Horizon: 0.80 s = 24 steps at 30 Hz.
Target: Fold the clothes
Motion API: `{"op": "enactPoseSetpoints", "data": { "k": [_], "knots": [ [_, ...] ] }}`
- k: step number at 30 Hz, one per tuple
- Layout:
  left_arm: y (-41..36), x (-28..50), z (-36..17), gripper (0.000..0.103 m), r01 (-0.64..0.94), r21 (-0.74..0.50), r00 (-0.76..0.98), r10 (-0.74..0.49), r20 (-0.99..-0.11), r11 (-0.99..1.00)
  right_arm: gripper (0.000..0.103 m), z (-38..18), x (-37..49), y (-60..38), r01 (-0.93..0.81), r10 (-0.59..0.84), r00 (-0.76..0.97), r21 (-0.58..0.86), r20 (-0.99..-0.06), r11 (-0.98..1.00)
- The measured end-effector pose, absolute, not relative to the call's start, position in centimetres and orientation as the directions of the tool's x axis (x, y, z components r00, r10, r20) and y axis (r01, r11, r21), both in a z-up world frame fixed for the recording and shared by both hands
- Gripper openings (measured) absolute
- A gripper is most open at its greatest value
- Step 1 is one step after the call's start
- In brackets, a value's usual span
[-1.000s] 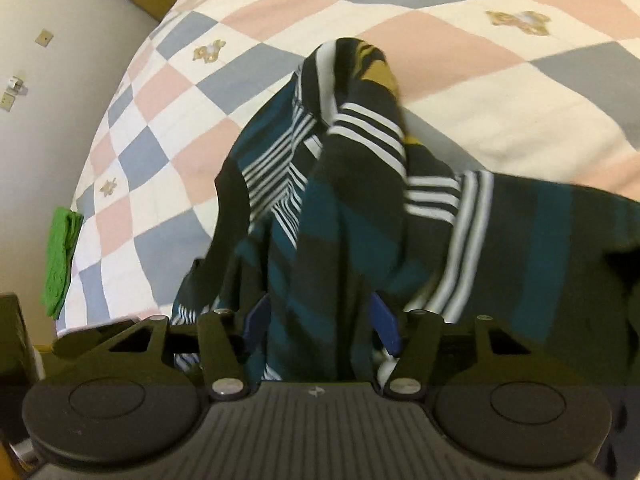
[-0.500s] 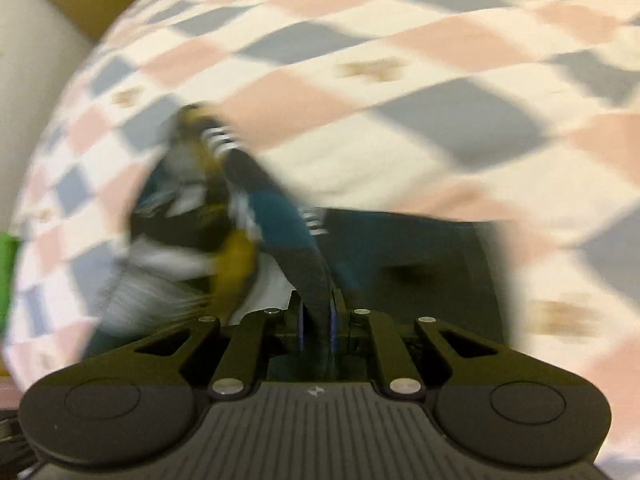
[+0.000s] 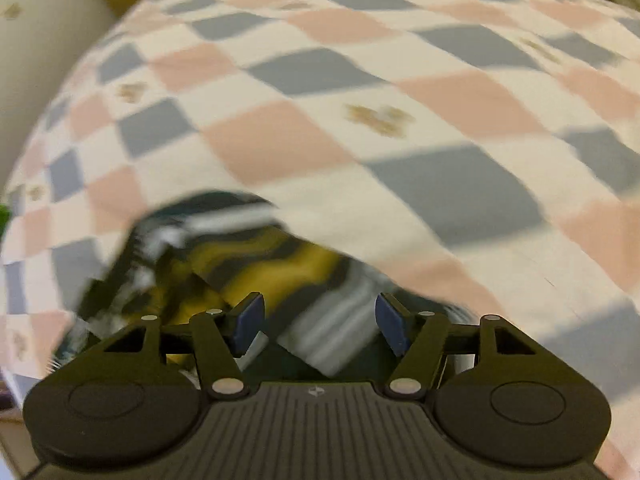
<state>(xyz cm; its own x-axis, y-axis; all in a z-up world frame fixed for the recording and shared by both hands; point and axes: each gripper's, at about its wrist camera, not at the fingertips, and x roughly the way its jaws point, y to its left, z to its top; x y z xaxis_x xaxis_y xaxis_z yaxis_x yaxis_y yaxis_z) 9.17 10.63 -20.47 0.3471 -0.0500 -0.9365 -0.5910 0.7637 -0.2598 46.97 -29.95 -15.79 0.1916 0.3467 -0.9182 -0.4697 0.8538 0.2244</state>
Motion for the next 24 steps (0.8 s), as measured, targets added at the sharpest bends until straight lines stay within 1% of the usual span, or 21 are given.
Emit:
{"op": "enactPoseSetpoints", "data": {
  "k": [3, 6, 9, 11, 12, 14, 15, 16, 18, 20, 21, 22, 23, 24],
  "knots": [
    [11.0, 11.9, -23.6, 0.025, -0.553, -0.264, 0.317, -0.093, -0.944, 0.79, 0.064, -16.5, 48.6, -25.4, -0.563, 0.406, 0.155, 0.257, -0.901, 0.786],
    [10.7, 13.3, -25.8, 0.025, -0.503, -0.258, 0.288, -0.122, -0.95, 0.825, 0.065, -17.8, 50.2, -21.5, -0.655, 0.462, 0.074, 0.307, -0.884, 0.691],
    [10.5, 14.4, -27.0, 0.025, -0.432, -0.245, 0.275, -0.132, -0.952, 0.868, 0.066, -19.6, 51.3, -18.3, -0.748, 0.464, -0.008, 0.314, -0.886, 0.586],
    [11.0, 14.6, -27.7, 0.03, -0.43, -0.275, 0.291, -0.156, -0.944, 0.86, 0.067, -21.1, 52.0, -16.2, -0.801, 0.449, -0.044, 0.3, -0.892, 0.518],
    [11.4, 14.5, -27.9, 0.03, -0.441, -0.296, 0.3, -0.172, -0.938, 0.847, 0.067, -21.7, 52.4, -15.5, -0.817, 0.442, -0.052, 0.293, -0.895, 0.496],
    [12.4, 14.3, -28.4, 0.03, -0.478, -0.337, 0.315, -0.2, -0.928, 0.811, 0.072, -23.0, 53.1, -13.9, -0.839, 0.425, -0.068, 0.283, -0.902, 0.465],
    [12.8, 14.0, -28.6, 0.03, -0.494, -0.356, 0.325, -0.212, -0.922, 0.793, 0.078, -23.7, 53.5, -13.2, -0.846, 0.415, -0.077, 0.28, -0.906, 0.454],
    [13.0, 14.0, -28.6, 0.03, -0.502, -0.362, 0.328, -0.214, -0.92, 0.785, 0.088, -24.4, 53.9, -12.5, -0.853, 0.405, -0.083, 0.275, -0.911, 0.444],
    [13.0, 14.0, -28.7, 0.03, -0.501, -0.361, 0.326, -0.215, -0.921, 0.787, 0.097, -25.8, 54.3, -11.7, -0.859, 0.374, -0.074, 0.25, -0.924, 0.447],
    [12.5, 14.4, -28.9, 0.029, -0.478, -0.334, 0.308, -0.201, -0.93, 0.813, 0.096, -27.9, 54.6, -11.0, -0.852, 0.306, -0.079, 0.224, -0.949, 0.473],
    [12.4, 14.6, -28.9, 0.029, -0.474, -0.324, 0.3, -0.196, -0.934, 0.819, 0.094, -28.8, 54.6, -11.0, -0.845, 0.28, -0.102, 0.232, -0.955, 0.482],
    [12.2, 14.9, -28.9, 0.03, -0.47, -0.315, 0.292, -0.191, -0.937, 0.825, 0.083, -29.4, 54.4, -11.2, -0.835, 0.276, -0.126, 0.252, -0.953, 0.489],
    [12.0, 15.1, -28.9, 0.03, -0.466, -0.305, 0.284, -0.186, -0.941, 0.83, 0.071, -29.7, 54.1, -11.6, -0.825, 0.283, -0.132, 0.264, -0.95, 0.499],
    [11.9, 15.2, -28.9, 0.03, -0.465, -0.297, 0.279, -0.18, -0.943, 0.834, 0.049, -29.5, 53.8, -12.1, -0.818, 0.299, -0.13, 0.273, -0.945, 0.506]
  ]
}}
